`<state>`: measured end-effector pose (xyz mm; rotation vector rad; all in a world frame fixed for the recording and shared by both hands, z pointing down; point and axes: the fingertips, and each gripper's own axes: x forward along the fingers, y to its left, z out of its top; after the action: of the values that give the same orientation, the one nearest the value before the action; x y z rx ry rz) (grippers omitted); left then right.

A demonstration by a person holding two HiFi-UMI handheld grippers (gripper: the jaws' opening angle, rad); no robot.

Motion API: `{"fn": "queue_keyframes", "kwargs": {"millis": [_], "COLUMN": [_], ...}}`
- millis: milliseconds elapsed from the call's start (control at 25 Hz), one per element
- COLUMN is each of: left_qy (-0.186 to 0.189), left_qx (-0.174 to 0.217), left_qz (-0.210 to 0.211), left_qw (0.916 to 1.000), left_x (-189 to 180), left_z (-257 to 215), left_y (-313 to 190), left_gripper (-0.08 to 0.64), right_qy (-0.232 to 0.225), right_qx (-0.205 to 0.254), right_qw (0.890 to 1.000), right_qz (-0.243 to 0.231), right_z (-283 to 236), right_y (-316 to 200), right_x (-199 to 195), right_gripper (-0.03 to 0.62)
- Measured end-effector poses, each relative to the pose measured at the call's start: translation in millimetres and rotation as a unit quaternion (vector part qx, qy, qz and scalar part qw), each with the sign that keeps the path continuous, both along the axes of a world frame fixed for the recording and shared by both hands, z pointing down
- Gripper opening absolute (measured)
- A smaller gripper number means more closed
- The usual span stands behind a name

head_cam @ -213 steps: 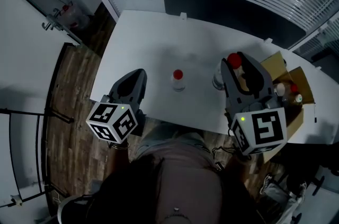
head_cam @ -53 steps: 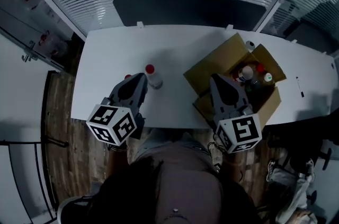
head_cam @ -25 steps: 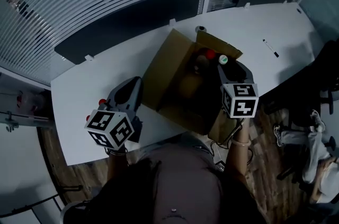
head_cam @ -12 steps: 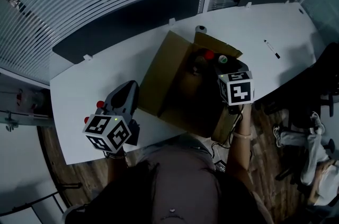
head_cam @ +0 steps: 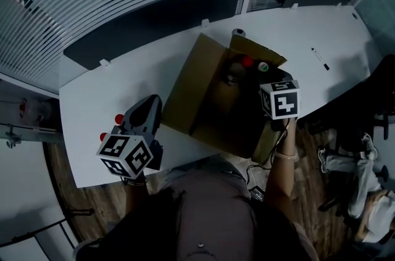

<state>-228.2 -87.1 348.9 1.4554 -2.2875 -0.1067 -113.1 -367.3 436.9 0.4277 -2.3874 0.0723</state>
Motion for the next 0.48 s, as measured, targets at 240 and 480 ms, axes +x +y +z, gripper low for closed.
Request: {"fn": "queue_keyframes", "kwargs": {"millis": [240,480], "left_qy": [0.000,0.000], "left_qx": [0.005,0.009], "left_qz": [0.004,0.012], "left_qw": [1.0000,0.9999], "left_x": [1,3], "left_z": [0,-1], "left_y": [5,12], "left_gripper": [0.009,0.009], "right_qy": [-0.045,-0.063], "right_qx": [-0.004,0.021], "right_qw": [0.999,0.998], "right_qz": [-0.002,0.000], "right_z": [-23,-50], "right_y": [6,21], "right_x": [8,17], "right_gripper": [0.149,0.149]}}
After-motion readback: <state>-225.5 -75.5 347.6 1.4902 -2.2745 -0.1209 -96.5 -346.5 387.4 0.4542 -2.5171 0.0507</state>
